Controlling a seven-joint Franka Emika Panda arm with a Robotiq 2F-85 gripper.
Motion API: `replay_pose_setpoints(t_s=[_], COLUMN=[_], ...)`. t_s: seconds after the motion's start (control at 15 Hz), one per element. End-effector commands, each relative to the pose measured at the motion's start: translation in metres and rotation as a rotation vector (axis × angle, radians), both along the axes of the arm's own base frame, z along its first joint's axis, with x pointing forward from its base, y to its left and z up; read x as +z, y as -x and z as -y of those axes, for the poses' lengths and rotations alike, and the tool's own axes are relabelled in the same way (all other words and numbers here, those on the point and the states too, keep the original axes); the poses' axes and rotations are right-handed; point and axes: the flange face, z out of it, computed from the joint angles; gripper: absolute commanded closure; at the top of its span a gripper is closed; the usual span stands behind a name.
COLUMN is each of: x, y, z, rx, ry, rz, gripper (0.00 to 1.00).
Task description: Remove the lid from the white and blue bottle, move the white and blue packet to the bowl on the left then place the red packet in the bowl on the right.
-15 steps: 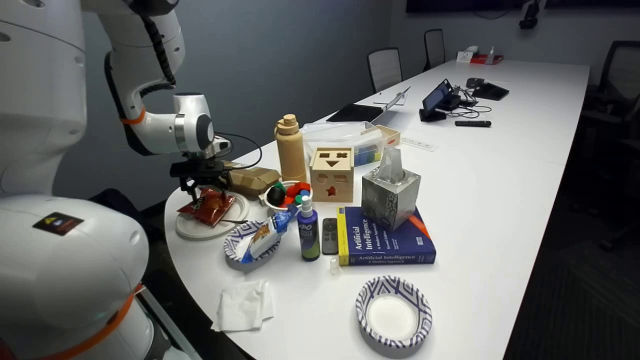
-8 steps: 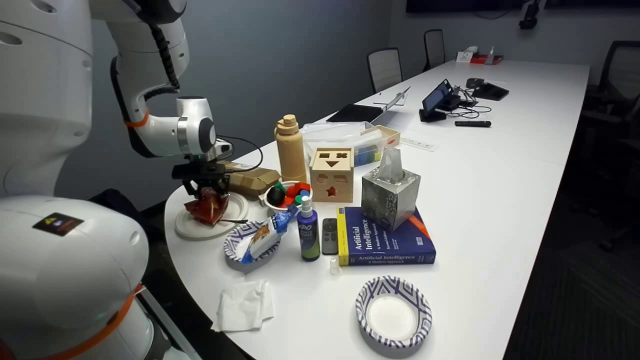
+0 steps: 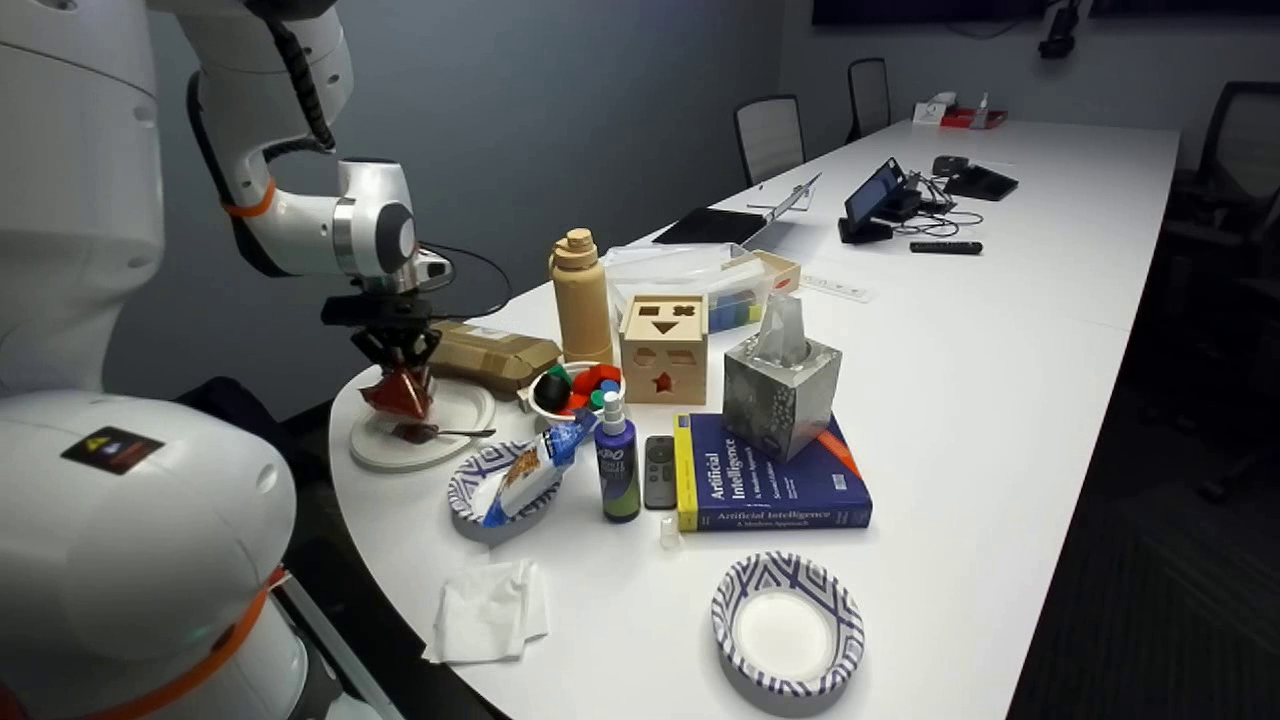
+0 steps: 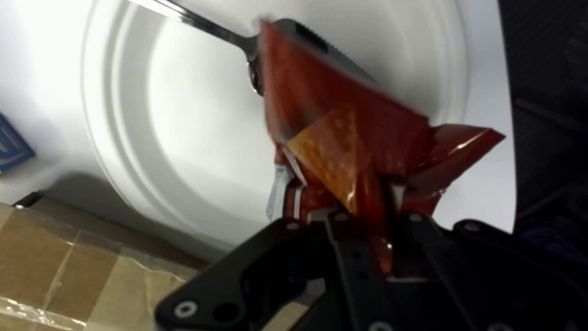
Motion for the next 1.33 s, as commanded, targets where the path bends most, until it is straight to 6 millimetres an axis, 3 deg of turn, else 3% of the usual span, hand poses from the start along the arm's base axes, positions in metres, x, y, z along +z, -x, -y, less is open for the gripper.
replay_pose_setpoints(t_s=[0.0,0.2,0.4,0.6,0.93,1.27], x=[0.06,0.107,0.151,0.183,0.201,0.203], y=[0.011,0.011,0.005,-0.008,-0.045,-0.069], z=[0.004,0.021,0.052,0.087,0.172,0.261], rx=[-0.058,-0.144,-0.217,-0.29,-0.46,-0.598], ry=[0.042,0.143,0.25,0.353,0.552,0.58], rz=[-0.047,0.013,0.127,0.224,0.305,0.294], gripper=[1.0,0.99,1.0,0.99,0.99,0.99])
